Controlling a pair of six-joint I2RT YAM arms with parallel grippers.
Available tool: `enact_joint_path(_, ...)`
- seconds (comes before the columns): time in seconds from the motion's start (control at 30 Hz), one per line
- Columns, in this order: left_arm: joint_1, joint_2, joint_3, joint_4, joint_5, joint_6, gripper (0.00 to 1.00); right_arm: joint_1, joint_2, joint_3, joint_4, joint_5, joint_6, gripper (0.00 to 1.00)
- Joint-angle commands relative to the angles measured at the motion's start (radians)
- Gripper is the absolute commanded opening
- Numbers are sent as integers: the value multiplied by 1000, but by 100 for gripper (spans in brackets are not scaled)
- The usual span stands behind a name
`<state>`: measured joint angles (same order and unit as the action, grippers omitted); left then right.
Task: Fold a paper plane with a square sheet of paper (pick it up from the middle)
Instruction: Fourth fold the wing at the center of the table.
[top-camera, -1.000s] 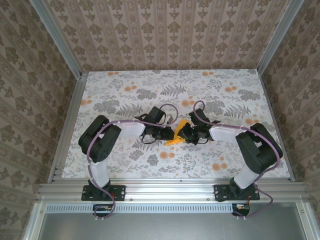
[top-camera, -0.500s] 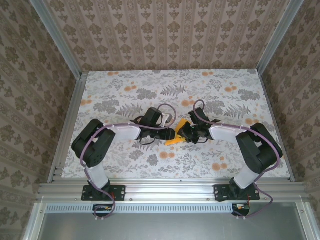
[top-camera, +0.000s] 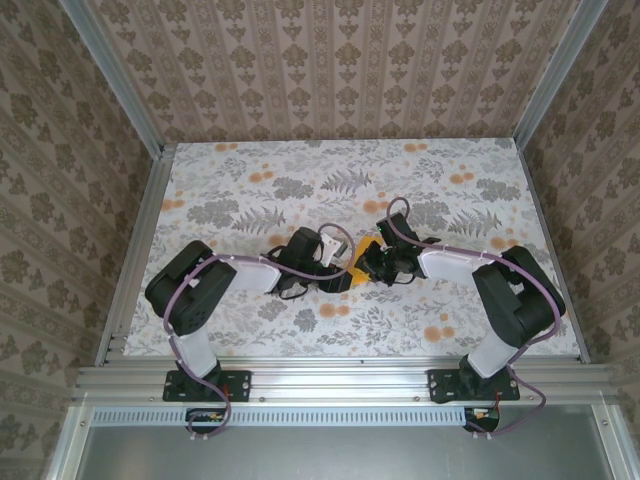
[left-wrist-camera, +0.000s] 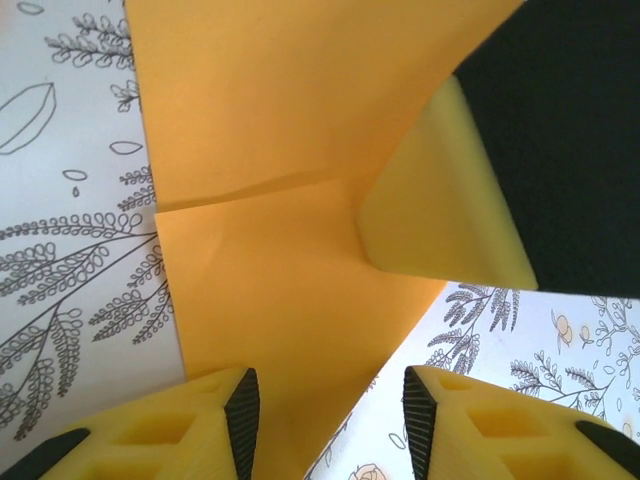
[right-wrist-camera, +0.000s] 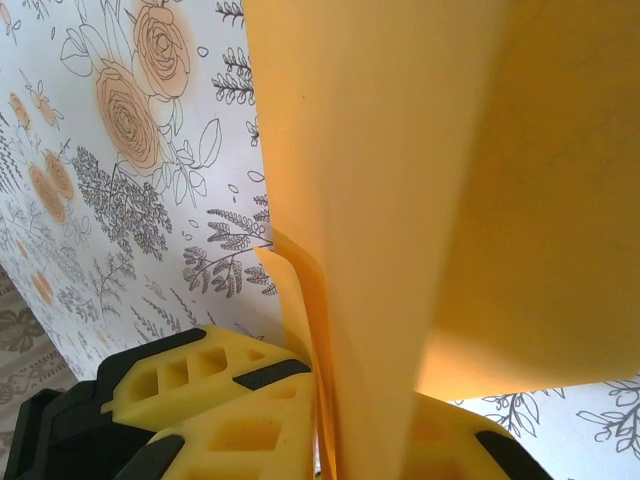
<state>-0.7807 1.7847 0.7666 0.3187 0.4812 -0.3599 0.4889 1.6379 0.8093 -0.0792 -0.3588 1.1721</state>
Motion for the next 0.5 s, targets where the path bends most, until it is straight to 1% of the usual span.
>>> enact_joint_path(0.0, -10, -2, -26, 71, -43, 81, 47, 4, -1, 31, -24, 22, 33, 14)
enact_joint_path(0.13, -27, -2, -30, 69, -60, 125, 48, 4, -2, 35, -29, 25, 48, 13)
enact_joint_path(0.3, -53, -4, -29, 63, -140, 180, 47, 4, -7, 33, -22, 23, 77, 12)
enact_joint_path(0.47, -78, -19, -64, 132, -207, 235, 47, -1, -20, 22, -16, 24, 102, 9)
